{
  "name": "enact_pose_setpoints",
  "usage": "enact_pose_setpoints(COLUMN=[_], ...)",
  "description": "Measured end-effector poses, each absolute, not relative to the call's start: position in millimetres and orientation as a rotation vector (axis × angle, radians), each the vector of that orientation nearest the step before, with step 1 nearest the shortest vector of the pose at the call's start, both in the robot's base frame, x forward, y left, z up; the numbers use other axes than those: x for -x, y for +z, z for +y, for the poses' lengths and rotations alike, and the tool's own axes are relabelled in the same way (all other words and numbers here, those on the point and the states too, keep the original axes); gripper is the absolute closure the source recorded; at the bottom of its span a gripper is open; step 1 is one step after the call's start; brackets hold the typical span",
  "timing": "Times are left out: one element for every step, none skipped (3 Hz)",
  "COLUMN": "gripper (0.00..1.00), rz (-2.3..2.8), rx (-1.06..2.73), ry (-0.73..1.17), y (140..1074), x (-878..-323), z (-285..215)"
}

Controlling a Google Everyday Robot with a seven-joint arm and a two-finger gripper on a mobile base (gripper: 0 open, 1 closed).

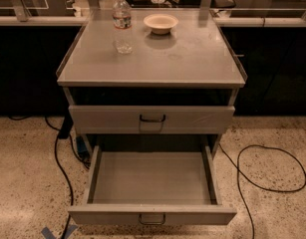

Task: Close middle drawer

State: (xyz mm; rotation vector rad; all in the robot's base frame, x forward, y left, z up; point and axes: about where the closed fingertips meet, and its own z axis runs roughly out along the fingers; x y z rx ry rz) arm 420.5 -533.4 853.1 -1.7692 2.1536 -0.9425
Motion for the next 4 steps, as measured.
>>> enact_pose_setpoints(gripper=[0.00, 0.00, 0.00, 0.00], rz=[2.087, 2.113, 2.189, 2.189], rx=[1.844, 1.851, 1.898, 1.898], ry=[-0.988, -0.921, -0.777, -0.777], y=[847.1, 829.7, 804.9, 804.9], x=[-414.1, -408.1, -385.5, -385.3], z=[-538.9, -541.9, -534.0, -534.0])
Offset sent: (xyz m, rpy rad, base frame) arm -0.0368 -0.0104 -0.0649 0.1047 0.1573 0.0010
